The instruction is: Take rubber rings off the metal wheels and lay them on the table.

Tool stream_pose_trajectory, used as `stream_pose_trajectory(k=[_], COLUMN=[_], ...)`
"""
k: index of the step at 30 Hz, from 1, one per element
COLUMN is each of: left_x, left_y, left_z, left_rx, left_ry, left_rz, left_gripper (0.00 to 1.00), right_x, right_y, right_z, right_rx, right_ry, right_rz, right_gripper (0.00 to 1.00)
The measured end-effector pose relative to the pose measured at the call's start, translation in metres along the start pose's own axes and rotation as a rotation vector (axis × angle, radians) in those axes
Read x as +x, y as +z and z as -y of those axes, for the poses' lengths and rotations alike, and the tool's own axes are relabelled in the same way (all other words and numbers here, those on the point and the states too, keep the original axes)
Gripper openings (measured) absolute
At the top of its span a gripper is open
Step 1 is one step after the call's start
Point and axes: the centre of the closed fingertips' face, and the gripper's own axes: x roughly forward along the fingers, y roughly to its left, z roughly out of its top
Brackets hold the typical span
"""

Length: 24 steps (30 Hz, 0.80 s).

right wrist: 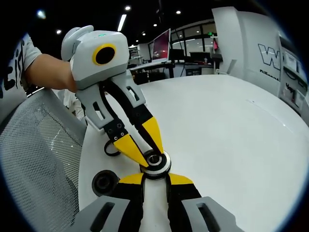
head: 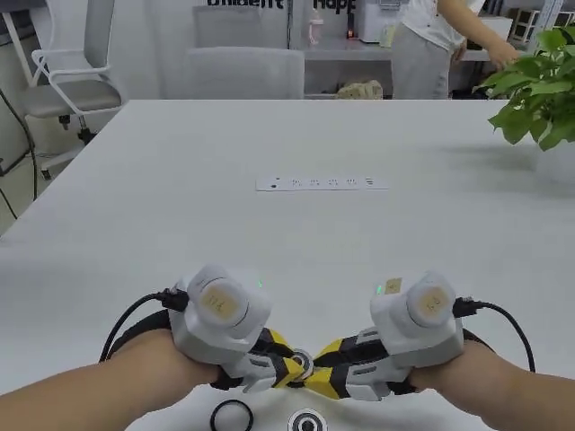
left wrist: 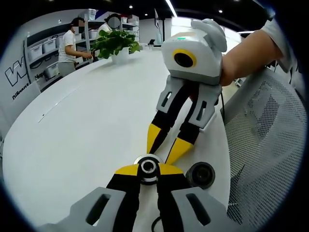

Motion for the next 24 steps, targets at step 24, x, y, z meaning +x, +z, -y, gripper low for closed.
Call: stream_pose_trajectory(k=[24], left_x=[0.000], left_y=[-0.001], left_z=[0.001], left_rx=[-0.009], left_ry=[0.010], left_rz=[0.003], left_gripper=[0.07], right_x=[0.003], right_y=[0.003], right_z=[-0.001], right_rx=[0.004], right_ry=[-0.021], right_rz=[0.016], right_gripper=[0.21])
